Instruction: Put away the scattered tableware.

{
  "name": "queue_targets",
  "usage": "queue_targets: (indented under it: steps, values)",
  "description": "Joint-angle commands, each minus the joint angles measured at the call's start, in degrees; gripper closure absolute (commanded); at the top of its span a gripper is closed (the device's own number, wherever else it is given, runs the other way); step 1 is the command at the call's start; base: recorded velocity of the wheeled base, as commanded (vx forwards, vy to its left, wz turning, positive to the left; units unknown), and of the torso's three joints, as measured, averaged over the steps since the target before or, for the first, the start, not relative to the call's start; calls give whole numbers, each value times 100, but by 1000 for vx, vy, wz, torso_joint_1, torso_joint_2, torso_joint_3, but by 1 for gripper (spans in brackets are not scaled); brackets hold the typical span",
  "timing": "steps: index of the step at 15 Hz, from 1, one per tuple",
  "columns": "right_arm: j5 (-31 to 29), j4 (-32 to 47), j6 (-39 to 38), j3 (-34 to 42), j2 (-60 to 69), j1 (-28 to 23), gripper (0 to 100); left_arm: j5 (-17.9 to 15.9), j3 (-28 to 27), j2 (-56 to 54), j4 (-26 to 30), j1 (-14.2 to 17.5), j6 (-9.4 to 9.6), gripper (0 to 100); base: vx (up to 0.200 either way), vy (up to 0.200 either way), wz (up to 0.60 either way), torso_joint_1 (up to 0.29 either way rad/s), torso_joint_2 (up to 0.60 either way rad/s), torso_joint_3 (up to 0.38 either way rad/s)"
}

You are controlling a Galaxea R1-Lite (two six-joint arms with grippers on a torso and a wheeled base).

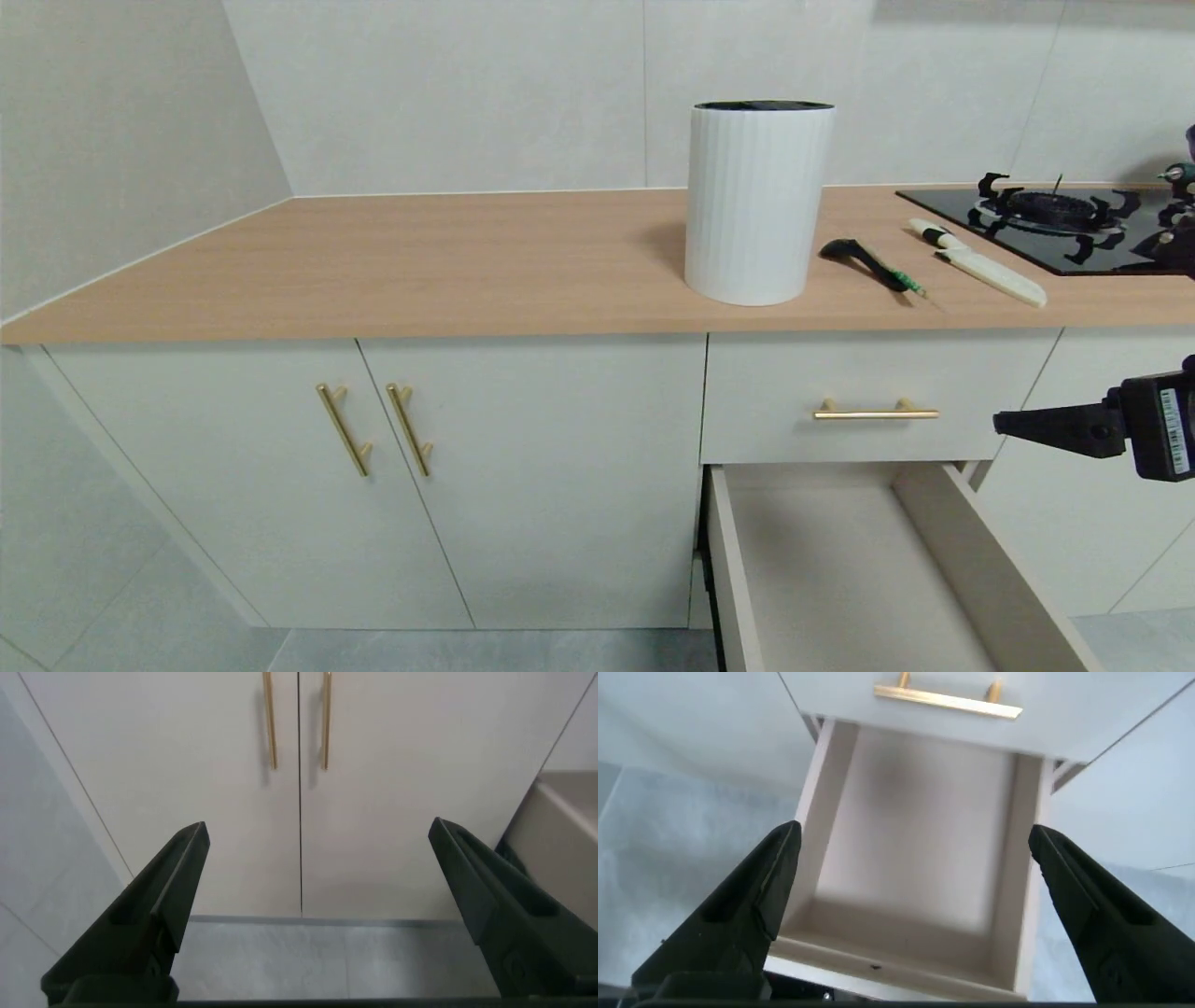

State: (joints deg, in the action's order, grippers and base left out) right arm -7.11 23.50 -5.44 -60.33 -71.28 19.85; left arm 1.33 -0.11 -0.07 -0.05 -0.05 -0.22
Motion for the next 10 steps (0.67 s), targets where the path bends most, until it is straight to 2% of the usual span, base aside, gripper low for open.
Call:
queue_targets:
  steps: [1, 8, 10]
  values:
    - [-1, -4, -1, 4, -106, 2, 0, 8, 2, 7, -4, -4, -4, 0, 0, 0, 0, 119, -471, -349]
    - [-19, -100, -10, 4, -281, -7, 0, 8, 2, 7, -4, -4, -4, 0, 0, 0, 0, 154, -475, -325]
    - [16, -118, -10, -5, -343, -42, 0, -1, 2, 7, -4, -4, -4, 0, 0, 0, 0, 110, -305, -198]
